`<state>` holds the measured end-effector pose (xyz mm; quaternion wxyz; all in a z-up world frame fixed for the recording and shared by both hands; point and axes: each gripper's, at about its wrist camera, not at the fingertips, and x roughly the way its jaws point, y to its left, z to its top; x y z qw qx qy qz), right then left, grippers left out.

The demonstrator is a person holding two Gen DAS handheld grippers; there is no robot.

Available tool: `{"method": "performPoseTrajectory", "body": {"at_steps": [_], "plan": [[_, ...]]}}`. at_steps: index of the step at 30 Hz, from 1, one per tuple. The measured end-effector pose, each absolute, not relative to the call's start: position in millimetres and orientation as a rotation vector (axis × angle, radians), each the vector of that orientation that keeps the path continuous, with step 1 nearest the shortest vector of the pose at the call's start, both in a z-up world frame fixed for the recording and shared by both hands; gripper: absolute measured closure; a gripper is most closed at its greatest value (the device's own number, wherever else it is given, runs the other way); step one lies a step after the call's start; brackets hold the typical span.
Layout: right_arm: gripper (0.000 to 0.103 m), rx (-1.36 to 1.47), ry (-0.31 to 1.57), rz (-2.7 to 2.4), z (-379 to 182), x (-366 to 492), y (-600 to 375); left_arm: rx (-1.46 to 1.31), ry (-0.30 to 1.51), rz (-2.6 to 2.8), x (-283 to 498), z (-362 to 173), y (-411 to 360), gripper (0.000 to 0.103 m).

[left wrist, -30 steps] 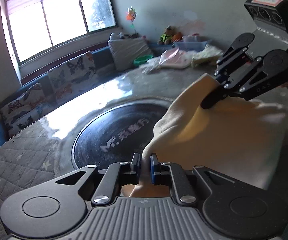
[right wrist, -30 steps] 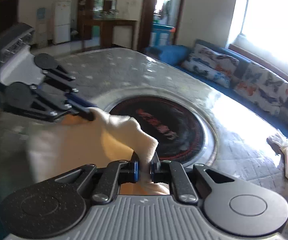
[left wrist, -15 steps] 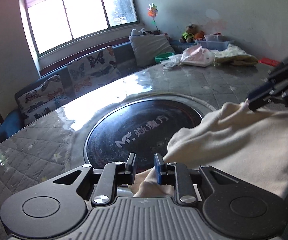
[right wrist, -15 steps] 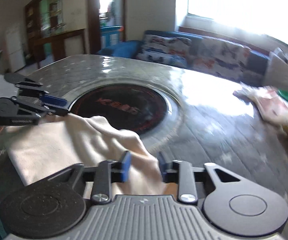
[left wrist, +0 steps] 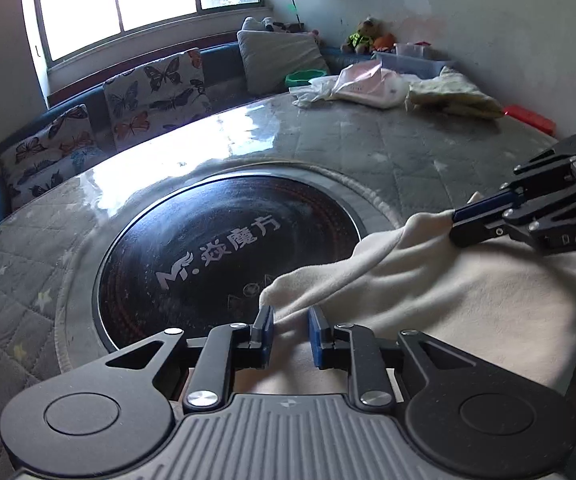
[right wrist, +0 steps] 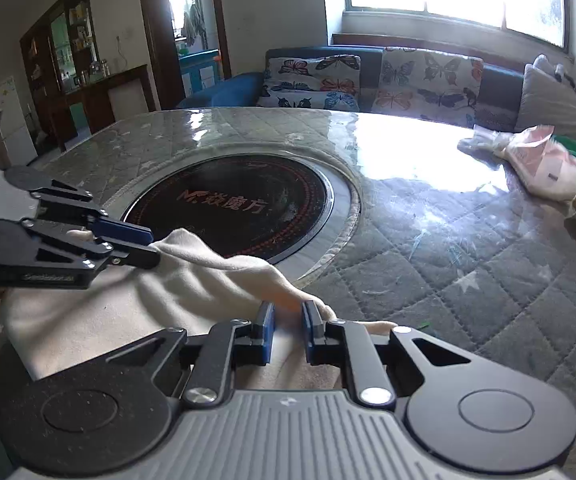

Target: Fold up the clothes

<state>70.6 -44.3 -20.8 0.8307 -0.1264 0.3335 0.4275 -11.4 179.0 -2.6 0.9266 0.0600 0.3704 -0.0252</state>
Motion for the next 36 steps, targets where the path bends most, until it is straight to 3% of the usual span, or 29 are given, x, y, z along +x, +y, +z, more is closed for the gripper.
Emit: {"method": "performPoseTrajectory", "body": {"at_steps": [7, 11, 18, 26, 36], "plan": [[0.089, -0.293, 0.655, 0.941, -8.1, 61.8, -18.0, 0.135, 0.759, -0.042, -7.1, 0.1, 175.1, 0.079], [0.089, -0.326, 0.714, 0.91, -24.9, 72.7, 3.4, 0.136, 0.75, -0.012, -7.8, -4.3, 177.0, 0.066], [0.088, -0.31, 0.653, 0.928, -16.9, 58.1, -0.4, 0.133, 0.688, -0.037, -24.8, 8.9, 163.0, 0.066], [0.088, -0.355, 0.643, 0.942, -23.3, 51.0, 11.6, 0.147, 0.756, -0.016, -8.8, -6.6, 157.2, 0.065], [0.088, -0.279, 0.596, 0.996, -8.5, 3.9, -53.7, 0.145, 0.681, -0.03, -38.1, -1.0, 156.7, 0.061]]}}
